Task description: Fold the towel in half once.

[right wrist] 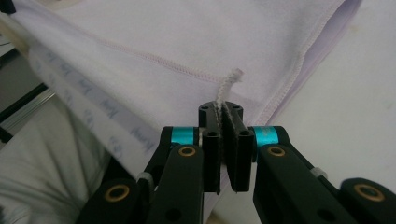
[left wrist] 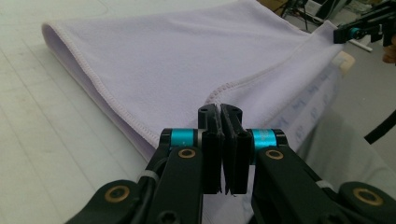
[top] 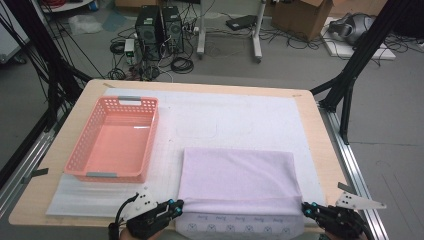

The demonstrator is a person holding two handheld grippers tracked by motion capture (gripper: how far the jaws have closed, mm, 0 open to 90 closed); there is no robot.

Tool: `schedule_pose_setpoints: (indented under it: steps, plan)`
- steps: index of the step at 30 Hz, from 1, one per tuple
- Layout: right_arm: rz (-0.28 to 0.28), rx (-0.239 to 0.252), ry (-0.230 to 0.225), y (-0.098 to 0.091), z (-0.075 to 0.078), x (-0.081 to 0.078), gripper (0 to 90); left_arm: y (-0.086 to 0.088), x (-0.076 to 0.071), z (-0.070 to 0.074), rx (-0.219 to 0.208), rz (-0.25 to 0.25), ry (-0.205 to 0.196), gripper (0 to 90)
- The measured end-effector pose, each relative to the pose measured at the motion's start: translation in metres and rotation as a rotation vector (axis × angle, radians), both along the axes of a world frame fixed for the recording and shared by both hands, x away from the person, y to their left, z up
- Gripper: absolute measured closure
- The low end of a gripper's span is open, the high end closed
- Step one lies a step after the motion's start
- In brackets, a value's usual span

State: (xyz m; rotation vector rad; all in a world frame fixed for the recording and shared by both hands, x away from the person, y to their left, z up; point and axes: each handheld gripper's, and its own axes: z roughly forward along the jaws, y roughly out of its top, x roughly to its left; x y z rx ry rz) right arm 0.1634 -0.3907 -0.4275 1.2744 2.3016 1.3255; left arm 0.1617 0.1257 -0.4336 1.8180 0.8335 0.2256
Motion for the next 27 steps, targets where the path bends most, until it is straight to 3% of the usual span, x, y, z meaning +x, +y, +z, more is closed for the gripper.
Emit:
schedule_pose_setpoints:
  steps: [3, 4, 5, 6, 7, 10, 16, 20, 23, 24, 27]
  plan:
    - [0.023, -0.008, 0.010, 0.001, -0.004, -0.009, 85.3, 0.002, -0.007, -0.003, -0.006, -0.016, 0.017, 85.9]
    - [0.029, -0.025, 0.019, 0.002, -0.005, -0.012, 81.3, 0.002, -0.006, -0.004, -0.014, -0.019, 0.018, 82.8]
    - [0.021, -0.034, 0.017, 0.003, -0.005, -0.012, 73.7, 0.002, -0.004, -0.005, -0.029, -0.009, 0.014, 73.2]
    - [0.007, -0.033, 0.012, 0.002, -0.004, -0.010, 68.1, 0.002, -0.001, -0.005, -0.037, 0.009, 0.018, 58.2]
    - [-0.006, -0.014, 0.006, 0.000, -0.002, -0.008, 66.1, 0.002, 0.002, -0.004, -0.047, 0.023, 0.019, 51.7]
    - [-0.035, 0.028, -0.029, -0.004, 0.004, 0.002, 64.5, 0.001, 0.018, -0.001, -0.066, 0.062, -0.006, 43.4]
    - [-0.080, 0.031, -0.065, -0.001, 0.006, 0.040, 65.1, 0.000, 0.069, 0.001, -0.073, 0.115, -0.022, 46.4]
    - [-0.119, -0.033, -0.059, 0.009, 0.002, 0.073, 63.5, -0.007, 0.102, -0.005, -0.033, 0.154, 0.017, 47.5]
    - [-0.166, -0.079, -0.049, 0.015, -0.003, 0.092, 52.3, -0.011, 0.122, -0.012, 0.003, 0.191, 0.056, 44.4]
    - [-0.178, -0.092, -0.041, 0.018, -0.005, 0.098, 50.3, -0.013, 0.125, -0.014, 0.005, 0.200, 0.065, 42.4]
    - [-0.191, -0.144, -0.027, 0.022, -0.010, 0.112, 46.2, -0.017, 0.136, -0.017, 0.064, 0.231, 0.071, 38.0]
